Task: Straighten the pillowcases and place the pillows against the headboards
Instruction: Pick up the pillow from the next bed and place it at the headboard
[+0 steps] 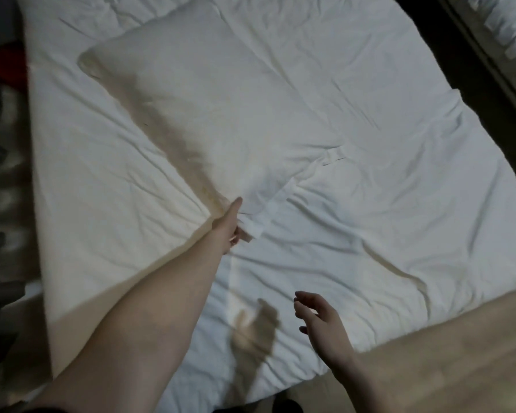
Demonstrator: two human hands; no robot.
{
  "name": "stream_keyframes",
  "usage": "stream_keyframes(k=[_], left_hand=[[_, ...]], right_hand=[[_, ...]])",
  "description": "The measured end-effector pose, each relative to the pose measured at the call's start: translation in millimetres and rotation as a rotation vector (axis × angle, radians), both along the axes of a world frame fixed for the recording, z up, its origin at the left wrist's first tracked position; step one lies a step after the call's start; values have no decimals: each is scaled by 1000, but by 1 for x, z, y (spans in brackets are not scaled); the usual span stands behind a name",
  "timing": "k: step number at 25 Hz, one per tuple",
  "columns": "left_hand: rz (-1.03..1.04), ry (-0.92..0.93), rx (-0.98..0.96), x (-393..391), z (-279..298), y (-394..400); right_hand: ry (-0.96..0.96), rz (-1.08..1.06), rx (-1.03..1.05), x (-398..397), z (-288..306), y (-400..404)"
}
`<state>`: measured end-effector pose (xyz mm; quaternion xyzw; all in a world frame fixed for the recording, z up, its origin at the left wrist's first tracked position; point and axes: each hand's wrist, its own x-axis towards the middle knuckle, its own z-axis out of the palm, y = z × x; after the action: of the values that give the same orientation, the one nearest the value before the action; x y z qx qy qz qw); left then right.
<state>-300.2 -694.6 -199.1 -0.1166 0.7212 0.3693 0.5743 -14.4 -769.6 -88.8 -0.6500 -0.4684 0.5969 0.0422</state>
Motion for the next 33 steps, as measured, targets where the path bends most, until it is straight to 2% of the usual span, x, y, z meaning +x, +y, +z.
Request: stream_keyframes(k=[3, 6, 9, 12, 15, 18, 21, 25, 28, 30, 32, 33], left_hand=[[-76, 106, 56, -13, 29, 18], [-97, 319, 152, -19, 94, 25], [-74, 533, 227, -51, 174, -7], [-268, 739, 218, -85, 235, -72], [-514, 894, 378, -82, 295, -147], [-749, 932, 566, -63, 341, -213], [-937, 979, 598, -46, 370, -257], [-974, 920, 630, -7, 405, -310], [-976, 866, 575, 16, 401, -339], [-895, 820, 523, 25, 383, -354], [-750, 829, 427, 32, 362, -367], [-655, 834, 375, 34, 354, -372]], right_hand=[[-5, 10, 33, -17, 11, -7], [5, 53, 89, -38, 42, -12], [11, 136, 191, -53, 86, -24], [16, 229, 319, -59, 131, -37], [39, 312, 396, -65, 169, -49], [84, 398, 481, -72, 200, -62], [145, 517, 602, -77, 218, -69], [213, 678, 863, -84, 240, -64], [159, 826, 1020, -91, 246, -43], [1, 1045, 980, -96, 239, -24], [-137, 1241, 761, -98, 229, -15], [-146, 1294, 632, -96, 227, -16]])
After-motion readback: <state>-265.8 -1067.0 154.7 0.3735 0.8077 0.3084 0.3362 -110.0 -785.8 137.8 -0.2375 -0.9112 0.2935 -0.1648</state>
